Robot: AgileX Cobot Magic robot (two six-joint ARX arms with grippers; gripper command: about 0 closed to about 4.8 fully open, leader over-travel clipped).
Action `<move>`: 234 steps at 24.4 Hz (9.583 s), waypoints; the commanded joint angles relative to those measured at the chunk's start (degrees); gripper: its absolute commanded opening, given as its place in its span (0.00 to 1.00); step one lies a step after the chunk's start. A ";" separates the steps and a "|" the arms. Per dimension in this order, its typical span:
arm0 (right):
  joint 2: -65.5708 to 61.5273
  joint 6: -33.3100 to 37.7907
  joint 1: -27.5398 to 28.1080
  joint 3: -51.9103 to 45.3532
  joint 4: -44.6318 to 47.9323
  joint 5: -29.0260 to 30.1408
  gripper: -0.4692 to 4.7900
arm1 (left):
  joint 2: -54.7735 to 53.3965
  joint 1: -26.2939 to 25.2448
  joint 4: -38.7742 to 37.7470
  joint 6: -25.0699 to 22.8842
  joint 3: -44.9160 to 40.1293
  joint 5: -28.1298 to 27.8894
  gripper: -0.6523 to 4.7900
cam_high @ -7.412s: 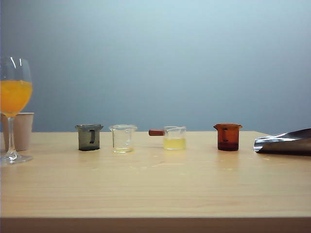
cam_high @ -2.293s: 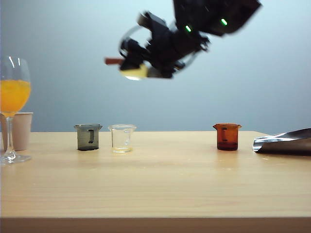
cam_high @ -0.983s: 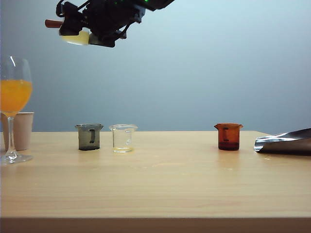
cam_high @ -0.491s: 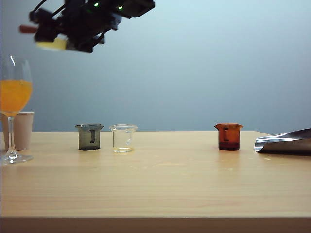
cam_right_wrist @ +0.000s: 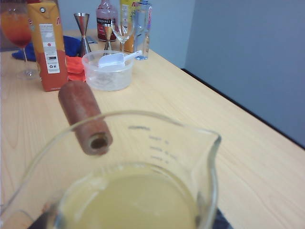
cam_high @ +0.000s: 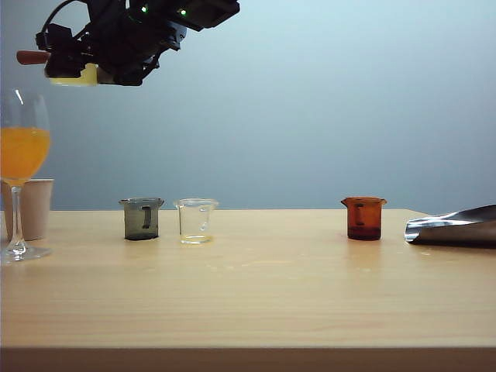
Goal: Pick up the third measuring cup from the left, pour the pineapple juice inside into the goblet, and finally put the measuring cup back in its original place.
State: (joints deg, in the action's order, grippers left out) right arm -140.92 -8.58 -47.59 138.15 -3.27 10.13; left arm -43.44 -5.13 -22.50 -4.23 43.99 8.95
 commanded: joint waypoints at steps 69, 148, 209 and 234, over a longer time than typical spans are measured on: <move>-0.04 -38.40 -1.27 0.66 17.31 5.35 0.29 | 0.15 -0.02 0.72 -0.02 0.17 0.09 0.11; -1.27 -43.98 -0.81 0.66 22.86 8.07 0.29 | 0.15 -0.02 0.72 -0.02 0.17 0.09 0.11; -1.27 -48.92 -1.38 2.84 19.74 11.47 0.28 | 0.17 -0.02 0.72 -0.02 0.17 0.09 0.11; -1.27 -53.02 -0.66 2.82 19.82 13.00 0.28 | 0.17 -0.02 0.72 -0.02 0.17 0.11 0.11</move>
State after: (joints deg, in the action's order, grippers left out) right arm -142.74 -61.21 -48.14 140.38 15.14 22.81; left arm -43.35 -5.15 -22.50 -4.23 43.99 8.95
